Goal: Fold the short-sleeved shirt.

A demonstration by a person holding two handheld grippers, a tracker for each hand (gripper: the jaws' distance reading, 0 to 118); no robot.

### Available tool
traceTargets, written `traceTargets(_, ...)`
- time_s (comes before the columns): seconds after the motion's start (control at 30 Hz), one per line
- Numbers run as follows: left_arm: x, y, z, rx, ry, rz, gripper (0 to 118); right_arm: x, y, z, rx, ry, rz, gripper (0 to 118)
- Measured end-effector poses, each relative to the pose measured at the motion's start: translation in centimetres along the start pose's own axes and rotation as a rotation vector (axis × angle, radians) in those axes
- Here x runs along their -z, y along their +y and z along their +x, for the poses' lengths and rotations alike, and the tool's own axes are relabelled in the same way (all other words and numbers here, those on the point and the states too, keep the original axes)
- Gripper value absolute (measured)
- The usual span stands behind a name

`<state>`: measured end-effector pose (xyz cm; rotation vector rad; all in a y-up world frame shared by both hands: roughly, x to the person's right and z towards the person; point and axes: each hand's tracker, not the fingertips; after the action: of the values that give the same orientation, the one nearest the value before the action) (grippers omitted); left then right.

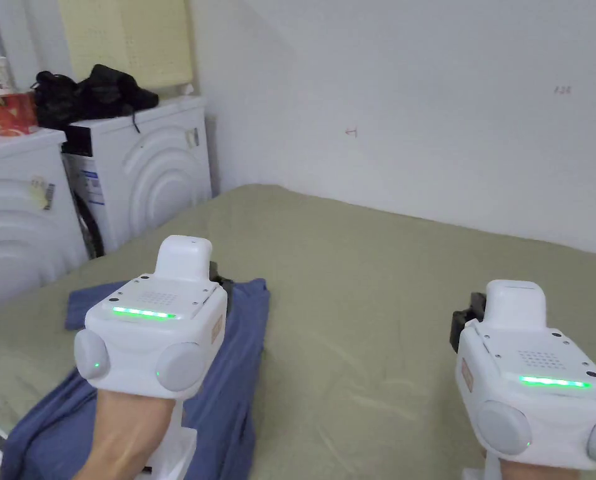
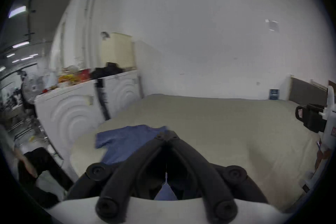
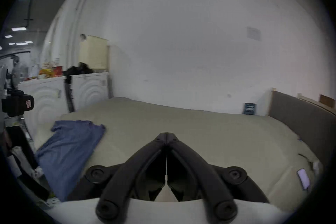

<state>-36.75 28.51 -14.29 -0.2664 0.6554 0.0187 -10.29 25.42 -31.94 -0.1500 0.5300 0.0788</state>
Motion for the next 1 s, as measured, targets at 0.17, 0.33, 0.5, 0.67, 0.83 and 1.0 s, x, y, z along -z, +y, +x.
traceTargets(0.17, -1.6, -0.1, -7.2, -0.046, 0.17, -0.008, 0, 2.2, 0.3, -7.7, -0.02, 0.182, -0.009, 1)
traceTargets(0.33, -2.6, -0.4, -11.0, -0.079, 0.249, -0.017, 0, 3.0, 1.0, -11.6, -0.023, 0.264, -0.008, 1)
traceTargets(0.5, -1.8, -1.1, -12.9, -0.082, 0.265, -0.033, 0, 3.3, 1.3, -13.0, -0.04, 0.297, -0.011, 1)
traceTargets(0.67, 0.3, -1.4, -12.3, -0.077, 0.237, -0.068, 0, 4.1, 1.0, -12.6, -0.038, 0.289, -0.035, 1)
traceTargets(0.83, 6.2, -2.4, -10.3, -0.074, 0.147, -0.168, 0, 6.1, -0.5, -12.4, -0.048, 0.24, -0.11, 0)
traceTargets(1.0, 17.5, -4.9, -8.0, -0.108, 0.02, -0.352, 0, 8.7, -3.2, -11.8, -0.068, 0.244, -0.166, 0)
